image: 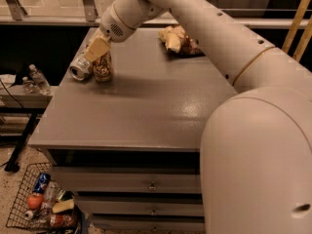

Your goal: Move orange can near 7up can

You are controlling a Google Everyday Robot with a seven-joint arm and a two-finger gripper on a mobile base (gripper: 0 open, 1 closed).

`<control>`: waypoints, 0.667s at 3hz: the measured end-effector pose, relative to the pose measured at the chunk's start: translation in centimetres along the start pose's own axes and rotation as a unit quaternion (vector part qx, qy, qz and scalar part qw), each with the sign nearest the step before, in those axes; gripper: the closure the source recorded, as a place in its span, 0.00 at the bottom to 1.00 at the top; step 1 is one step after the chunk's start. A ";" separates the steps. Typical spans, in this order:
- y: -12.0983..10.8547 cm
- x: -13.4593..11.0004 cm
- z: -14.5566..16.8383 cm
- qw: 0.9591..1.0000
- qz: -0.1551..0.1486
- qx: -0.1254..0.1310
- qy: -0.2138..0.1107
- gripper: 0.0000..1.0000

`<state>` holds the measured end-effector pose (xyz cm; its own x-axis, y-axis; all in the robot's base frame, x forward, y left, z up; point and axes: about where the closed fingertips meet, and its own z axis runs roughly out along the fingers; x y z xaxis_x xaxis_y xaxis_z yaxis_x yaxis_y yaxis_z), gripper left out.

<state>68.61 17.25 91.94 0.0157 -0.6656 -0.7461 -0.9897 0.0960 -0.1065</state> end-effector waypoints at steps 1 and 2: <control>0.1 0.0 0.3 1.000 0.000 -0.003 0.001 0.11; 0.2 0.0 0.6 1.000 0.000 -0.005 0.001 0.00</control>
Offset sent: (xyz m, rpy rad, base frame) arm -0.0005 0.0020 -0.0019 -0.0009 0.0028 0.0033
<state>68.51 17.69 91.52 0.0159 -0.6670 -0.7449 -0.9910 0.0886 -0.1005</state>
